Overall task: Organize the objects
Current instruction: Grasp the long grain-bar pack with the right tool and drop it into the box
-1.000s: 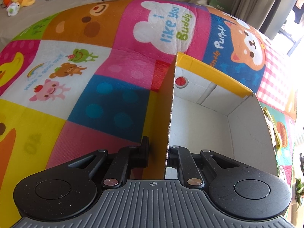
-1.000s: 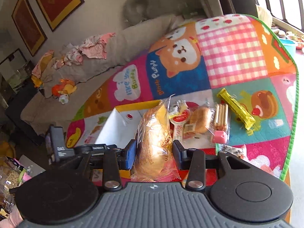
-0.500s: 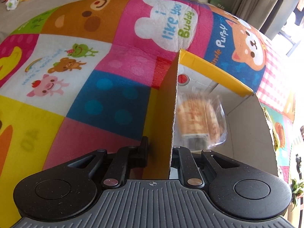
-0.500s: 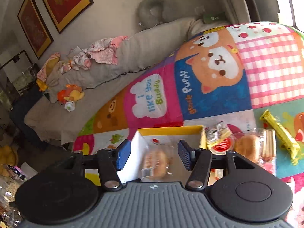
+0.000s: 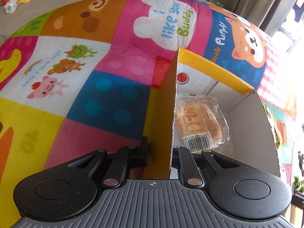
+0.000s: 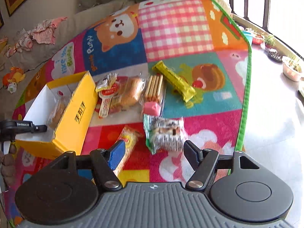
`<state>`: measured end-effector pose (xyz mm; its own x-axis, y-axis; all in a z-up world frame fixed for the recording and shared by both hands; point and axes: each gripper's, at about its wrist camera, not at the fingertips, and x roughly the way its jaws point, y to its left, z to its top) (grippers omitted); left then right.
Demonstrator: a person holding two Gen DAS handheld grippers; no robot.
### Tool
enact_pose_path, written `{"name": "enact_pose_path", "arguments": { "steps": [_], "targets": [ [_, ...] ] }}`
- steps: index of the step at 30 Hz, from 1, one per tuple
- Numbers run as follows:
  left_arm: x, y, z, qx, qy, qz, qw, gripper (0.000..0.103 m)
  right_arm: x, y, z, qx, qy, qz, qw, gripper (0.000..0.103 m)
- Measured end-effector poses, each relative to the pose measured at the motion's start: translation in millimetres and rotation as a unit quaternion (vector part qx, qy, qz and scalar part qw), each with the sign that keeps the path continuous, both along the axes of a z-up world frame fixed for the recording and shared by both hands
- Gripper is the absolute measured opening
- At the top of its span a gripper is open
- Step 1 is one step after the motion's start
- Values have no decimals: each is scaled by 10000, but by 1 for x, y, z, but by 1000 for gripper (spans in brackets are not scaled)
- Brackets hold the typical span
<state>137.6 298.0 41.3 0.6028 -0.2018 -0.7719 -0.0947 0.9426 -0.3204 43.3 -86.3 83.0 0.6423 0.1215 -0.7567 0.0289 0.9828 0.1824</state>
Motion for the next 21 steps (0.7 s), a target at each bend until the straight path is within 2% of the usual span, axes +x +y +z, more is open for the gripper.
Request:
{"name": "enact_pose_path", "arguments": {
  "steps": [6,9,12,13,15,16,18,21],
  "targets": [
    [-1,0,0,17,15,11,10000,14,9,27,-23,579,242,278,9976,68],
    [-1,-1,1,35,25,19,10000,14,21,44,-33,563,312,401,9971,68],
    [-1,-1,1,40,27,18,10000,14,32,60,-44,328,383,495,9975,68],
    [-1,-1,1,39,27,17,10000,14,32,67,-45,133,304,525,9981,65],
    [-1,-1,0,36,29,20,10000,14,31,79,-44,-360,266,676,9967,40],
    [-1,-1,0,32,33,24,10000,14,30,81,-43,-456,271,749,9958,38],
    [-2,-1,0,33,28,27,10000,14,26,77,-39,-301,357,855,9952,29],
    [-2,-1,0,33,20,32,10000,14,14,71,-29,-309,315,884,9951,28]
  ]
}}
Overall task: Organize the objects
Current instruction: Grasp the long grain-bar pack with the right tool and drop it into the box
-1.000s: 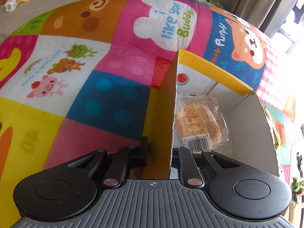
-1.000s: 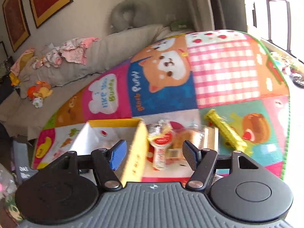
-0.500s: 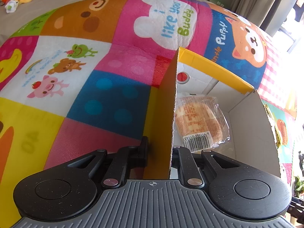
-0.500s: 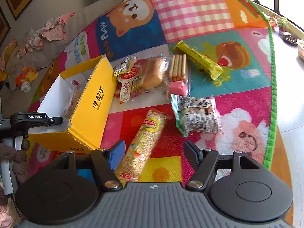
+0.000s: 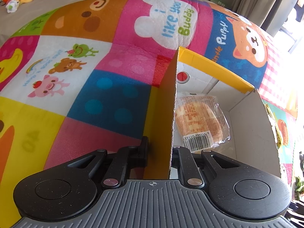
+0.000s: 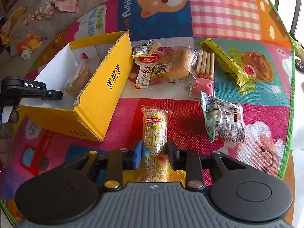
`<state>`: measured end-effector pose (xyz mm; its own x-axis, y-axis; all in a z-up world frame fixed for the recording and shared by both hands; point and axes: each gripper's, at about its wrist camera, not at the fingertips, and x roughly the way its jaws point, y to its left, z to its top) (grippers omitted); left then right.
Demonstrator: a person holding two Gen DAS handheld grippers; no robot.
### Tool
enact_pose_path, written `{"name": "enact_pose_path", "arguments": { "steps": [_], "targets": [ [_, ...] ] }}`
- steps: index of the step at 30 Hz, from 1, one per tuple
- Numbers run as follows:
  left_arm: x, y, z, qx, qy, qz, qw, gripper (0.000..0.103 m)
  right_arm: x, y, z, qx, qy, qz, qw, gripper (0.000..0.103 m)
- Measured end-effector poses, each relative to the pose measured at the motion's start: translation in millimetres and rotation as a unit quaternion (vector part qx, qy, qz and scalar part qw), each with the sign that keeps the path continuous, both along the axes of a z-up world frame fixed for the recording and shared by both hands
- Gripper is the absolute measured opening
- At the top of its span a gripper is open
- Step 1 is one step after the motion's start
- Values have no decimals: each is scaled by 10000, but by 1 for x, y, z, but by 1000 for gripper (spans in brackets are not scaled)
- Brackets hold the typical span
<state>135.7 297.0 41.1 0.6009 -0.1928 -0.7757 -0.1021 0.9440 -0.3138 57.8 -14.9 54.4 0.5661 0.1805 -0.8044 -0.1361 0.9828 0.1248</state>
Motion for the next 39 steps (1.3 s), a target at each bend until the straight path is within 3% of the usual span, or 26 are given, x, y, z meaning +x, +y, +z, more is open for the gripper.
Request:
{"name": "enact_pose_path", "arguments": {
  "steps": [8,16,21,27,39],
  "targets": [
    [1,0,1,14,15,14,10000,14,-35,-18,48,351,-224,144,9990,28],
    [1,1,0,-24,13,21,10000,14,-57,-3,136,678,-1351,484,9873,28],
    [1,2,0,-65,4,20,10000,14,-49,15,166,872,-1765,634,9784,28],
    [-1,2,0,-81,1,38,10000,14,-22,40,168,1003,-1752,690,9770,28],
    [-1,2,0,-89,8,39,10000,15,49,54,129,1398,-1229,134,9824,31]
  ]
}}
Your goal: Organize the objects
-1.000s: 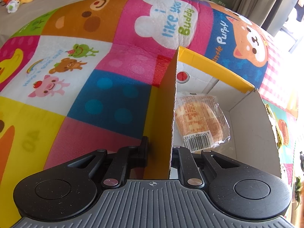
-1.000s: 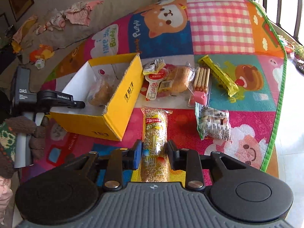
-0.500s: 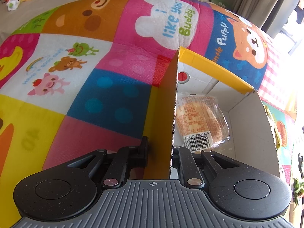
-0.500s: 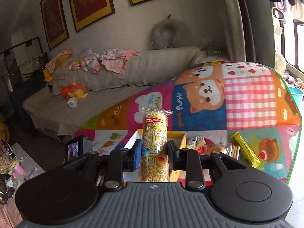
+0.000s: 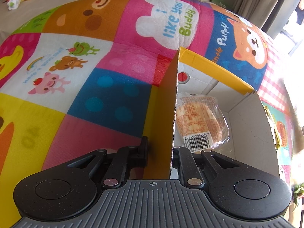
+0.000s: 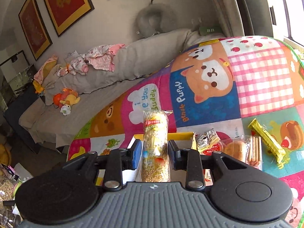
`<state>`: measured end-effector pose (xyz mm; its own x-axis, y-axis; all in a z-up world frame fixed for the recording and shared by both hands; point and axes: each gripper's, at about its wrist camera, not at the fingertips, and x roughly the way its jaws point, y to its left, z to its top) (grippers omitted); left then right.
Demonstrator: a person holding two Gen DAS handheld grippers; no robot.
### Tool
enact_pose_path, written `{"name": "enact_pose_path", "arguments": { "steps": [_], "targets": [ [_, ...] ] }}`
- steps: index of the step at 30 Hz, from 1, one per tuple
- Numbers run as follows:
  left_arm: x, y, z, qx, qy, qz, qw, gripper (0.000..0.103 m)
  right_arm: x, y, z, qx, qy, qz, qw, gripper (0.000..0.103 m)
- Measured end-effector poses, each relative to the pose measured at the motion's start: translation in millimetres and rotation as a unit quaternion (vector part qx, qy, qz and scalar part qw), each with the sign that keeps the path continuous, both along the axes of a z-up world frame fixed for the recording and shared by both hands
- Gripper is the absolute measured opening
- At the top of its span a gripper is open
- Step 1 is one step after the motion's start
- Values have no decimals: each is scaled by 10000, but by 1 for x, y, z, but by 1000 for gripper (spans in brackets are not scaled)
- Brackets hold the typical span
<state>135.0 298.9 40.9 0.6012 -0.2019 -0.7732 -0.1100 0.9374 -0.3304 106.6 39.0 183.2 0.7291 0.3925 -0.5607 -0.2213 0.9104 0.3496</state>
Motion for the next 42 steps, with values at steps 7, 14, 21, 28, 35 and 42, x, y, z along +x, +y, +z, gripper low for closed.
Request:
{"name": "enact_pose_path", "arguments": {
  "steps": [7,14,21,28,35,42],
  "targets": [
    [-1,-1,0,73,-21,-50,10000,14,-11,-29,-20,-406,-112,-332,9986,46],
    [-2,-1,0,102,-20,-60,9999,14,-24,-124,-51,-1129,136,-1349,9843,56],
    [-1,-2,1,176,31,-83,9998,14,23,-150,-89,-2109,316,-1053,9713,56],
    [1,-3,2,221,115,-92,9996,14,108,-146,-136,-2387,787,-893,9638,56],
    [1,-5,2,260,137,-71,9995,13,143,-148,-149,-2184,967,-629,9690,42],
    [-1,-3,1,233,101,-62,9997,14,104,-161,-145,-1795,1207,-619,9744,24]
  ]
}}
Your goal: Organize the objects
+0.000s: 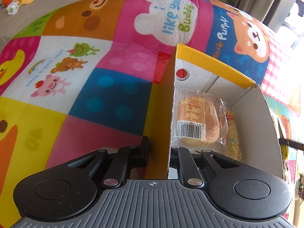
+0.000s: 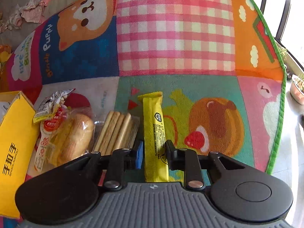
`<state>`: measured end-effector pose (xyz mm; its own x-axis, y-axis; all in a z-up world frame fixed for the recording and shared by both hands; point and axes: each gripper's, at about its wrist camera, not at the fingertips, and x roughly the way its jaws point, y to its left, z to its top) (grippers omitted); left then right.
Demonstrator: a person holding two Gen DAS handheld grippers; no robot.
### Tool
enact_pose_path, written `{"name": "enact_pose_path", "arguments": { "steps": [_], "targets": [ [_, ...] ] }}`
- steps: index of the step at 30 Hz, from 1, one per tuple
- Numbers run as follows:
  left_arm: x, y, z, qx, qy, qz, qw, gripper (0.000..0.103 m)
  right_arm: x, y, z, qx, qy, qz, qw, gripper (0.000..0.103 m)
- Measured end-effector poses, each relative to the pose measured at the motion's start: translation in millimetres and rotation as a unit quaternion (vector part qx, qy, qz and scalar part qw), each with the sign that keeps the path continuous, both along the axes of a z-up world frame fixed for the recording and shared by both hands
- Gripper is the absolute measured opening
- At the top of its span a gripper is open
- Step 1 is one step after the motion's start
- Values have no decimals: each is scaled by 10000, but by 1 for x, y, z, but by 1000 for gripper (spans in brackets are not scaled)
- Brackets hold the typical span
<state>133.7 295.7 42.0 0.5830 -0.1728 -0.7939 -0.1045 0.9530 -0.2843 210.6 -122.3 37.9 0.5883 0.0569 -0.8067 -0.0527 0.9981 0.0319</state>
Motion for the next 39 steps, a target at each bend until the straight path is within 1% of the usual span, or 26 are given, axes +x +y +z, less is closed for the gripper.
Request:
{"name": "enact_pose_path", "arguments": {
  "steps": [3,8,9,11,13,14,15,17,19,21,23,24,25,26,28,29,30,32,34,37,39],
  "targets": [
    [-2,0,-1,-25,-30,18,10000,14,-36,-6,-2,-152,44,-1,9999,24],
    [-3,0,-1,-46,-68,26,10000,14,-97,-13,0,11,153,-80,9999,23],
    [-3,1,-1,-51,-68,25,10000,14,-107,-11,2,133,218,-1,9997,23],
    [-3,1,-1,-48,-62,20,10000,14,-128,2,12,441,287,462,9975,24],
    [-3,0,-1,-41,-60,15,10000,14,-136,16,29,418,38,703,9966,29],
    [-3,0,-1,-38,-63,14,10000,14,-134,21,40,409,-128,724,9965,36],
    [-3,0,-1,-35,-68,12,10000,14,-129,25,51,485,-284,730,9958,43],
    [-3,0,-1,-43,-73,17,10000,14,-105,34,71,797,-436,802,9926,45],
    [-4,0,-2,-58,-76,19,10000,14,-69,48,82,1020,-465,835,9902,46],
    [-4,1,-2,-70,-75,13,9999,14,-22,61,80,1357,-265,699,9879,50],
    [-5,1,-2,-79,-65,20,9999,14,27,73,70,1782,34,471,9829,50],
    [-4,1,-2,-89,-58,29,9999,14,50,81,63,1890,155,354,9812,50],
    [-4,1,-2,-98,-55,36,9999,14,71,91,56,1862,224,278,9819,50],
    [-4,1,-2,-109,-53,43,9999,14,89,100,49,1724,258,202,9845,50],
    [-4,2,-3,-136,-49,42,9999,14,118,121,33,1280,310,139,9912,48],
    [-4,3,-3,-150,-45,36,9999,14,126,129,26,1120,375,156,9929,46],
    [-4,3,-3,-158,-39,28,9999,14,132,135,19,1009,478,175,9936,41],
    [-3,3,-3,-158,-38,14,9999,15,135,139,7,947,716,246,9926,37],
    [-4,3,-3,-148,-43,6,9999,15,126,136,3,927,744,372,9922,37],
    [-4,5,-4,-230,-48,-19,9997,15,104,120,8,907,774,518,9915,37],
    [-4,6,-4,-241,-57,-18,9997,15,92,109,10,799,826,670,9911,37]
  ]
}}
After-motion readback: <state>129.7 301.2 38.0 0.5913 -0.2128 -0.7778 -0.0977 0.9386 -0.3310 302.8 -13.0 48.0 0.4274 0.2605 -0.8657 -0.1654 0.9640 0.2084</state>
